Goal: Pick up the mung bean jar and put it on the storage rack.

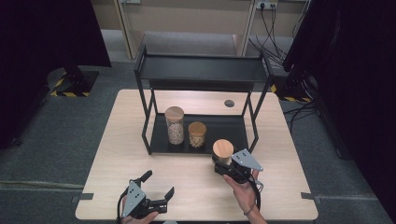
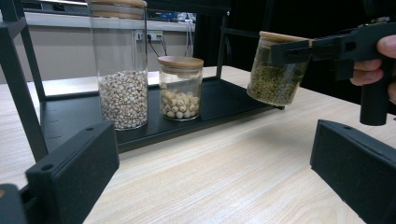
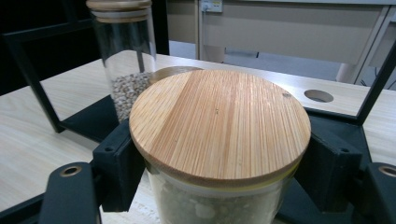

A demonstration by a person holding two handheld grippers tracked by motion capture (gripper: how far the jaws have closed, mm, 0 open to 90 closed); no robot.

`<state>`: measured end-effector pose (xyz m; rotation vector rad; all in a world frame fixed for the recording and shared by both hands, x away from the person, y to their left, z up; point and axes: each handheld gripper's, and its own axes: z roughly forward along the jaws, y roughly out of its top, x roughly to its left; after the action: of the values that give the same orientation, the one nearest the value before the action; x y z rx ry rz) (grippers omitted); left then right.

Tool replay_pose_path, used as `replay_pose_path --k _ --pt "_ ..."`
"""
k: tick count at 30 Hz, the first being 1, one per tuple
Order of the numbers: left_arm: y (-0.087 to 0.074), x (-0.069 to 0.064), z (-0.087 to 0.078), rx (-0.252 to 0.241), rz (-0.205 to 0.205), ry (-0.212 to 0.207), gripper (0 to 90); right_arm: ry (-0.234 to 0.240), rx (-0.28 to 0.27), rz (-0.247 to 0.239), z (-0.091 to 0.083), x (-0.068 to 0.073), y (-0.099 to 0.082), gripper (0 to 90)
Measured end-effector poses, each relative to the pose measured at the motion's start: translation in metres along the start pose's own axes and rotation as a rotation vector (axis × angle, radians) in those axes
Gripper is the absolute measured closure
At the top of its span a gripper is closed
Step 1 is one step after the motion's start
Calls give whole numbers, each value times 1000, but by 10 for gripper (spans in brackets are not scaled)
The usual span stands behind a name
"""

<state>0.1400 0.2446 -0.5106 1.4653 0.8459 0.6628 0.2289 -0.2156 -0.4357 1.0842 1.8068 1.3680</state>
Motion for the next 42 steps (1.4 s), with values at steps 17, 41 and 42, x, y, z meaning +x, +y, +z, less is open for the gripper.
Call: replay_pose_path --k 17,41,42 --pt "0 0 0 2 -2 0 7 -33 8 12 17 -6 7 255" --pt "0 1 0 -2 -4 3 7 -90 42 13 59 -8 25 256" --pt "0 1 0 -2 -4 2 7 -90 43 20 61 -9 25 256"
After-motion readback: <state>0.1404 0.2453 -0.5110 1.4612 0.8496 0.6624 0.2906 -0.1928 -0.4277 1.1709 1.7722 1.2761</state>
